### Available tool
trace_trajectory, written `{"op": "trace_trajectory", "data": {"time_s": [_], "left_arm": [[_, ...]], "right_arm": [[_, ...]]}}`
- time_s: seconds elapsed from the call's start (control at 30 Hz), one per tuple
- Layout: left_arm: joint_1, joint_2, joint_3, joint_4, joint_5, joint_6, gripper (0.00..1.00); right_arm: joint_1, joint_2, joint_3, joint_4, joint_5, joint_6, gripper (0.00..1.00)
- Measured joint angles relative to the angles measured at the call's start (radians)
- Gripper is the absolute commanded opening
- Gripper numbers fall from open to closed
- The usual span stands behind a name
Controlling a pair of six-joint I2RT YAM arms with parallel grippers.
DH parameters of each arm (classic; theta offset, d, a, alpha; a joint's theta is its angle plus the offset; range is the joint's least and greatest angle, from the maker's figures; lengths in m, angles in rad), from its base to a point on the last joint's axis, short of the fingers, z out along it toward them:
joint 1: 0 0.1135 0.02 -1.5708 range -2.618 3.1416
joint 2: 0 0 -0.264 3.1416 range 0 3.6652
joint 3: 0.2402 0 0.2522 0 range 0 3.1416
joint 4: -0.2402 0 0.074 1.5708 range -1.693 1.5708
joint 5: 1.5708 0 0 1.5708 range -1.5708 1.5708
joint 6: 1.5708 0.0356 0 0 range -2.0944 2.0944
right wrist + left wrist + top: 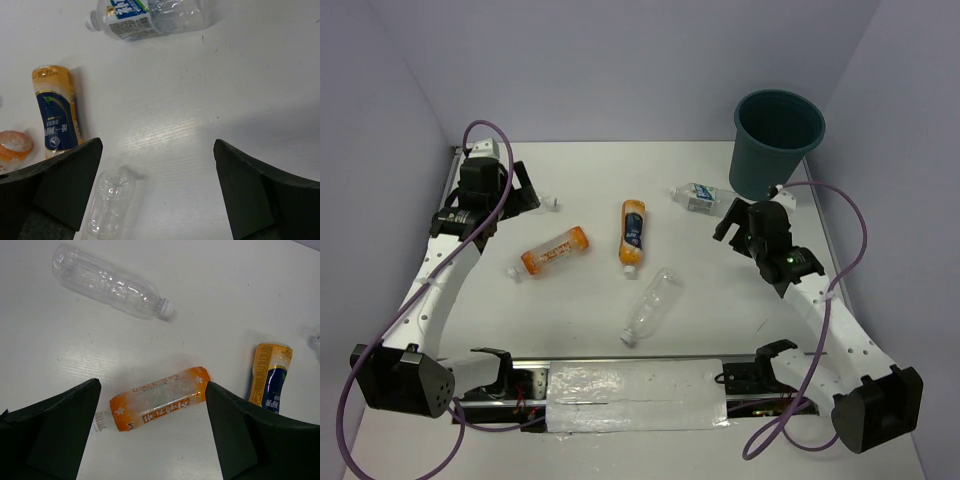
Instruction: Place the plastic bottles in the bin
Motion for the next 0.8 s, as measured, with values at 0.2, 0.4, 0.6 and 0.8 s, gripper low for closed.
{"op": "trace_trajectory", "data": {"time_s": [0.2, 0.4, 0.6, 0.8], "left_arm": [[0.005, 0.000, -0.001, 0.000, 0.000, -0.018, 0.99], [0.008, 0.000, -0.001, -0.001, 0.003, -0.028, 0.99], [0.011, 0.001, -0.004, 0.000, 0.019, -0.050, 0.99], [0.011, 0.020, -0.005, -0.002, 0.045, -0.069, 0.99]], "right_arm": [[0.000, -0.040, -0.003, -0.001, 0.007, 0.010, 1.00], [0.014, -0.052, -0.050, 0.013, -0.040, 0.082, 1.00], [0.102, -0.039, -0.172, 0.082, -0.145, 0.177, 1.00], [0.208, 0.056, -0.241, 0.190, -0.244, 0.265, 1.00]]}}
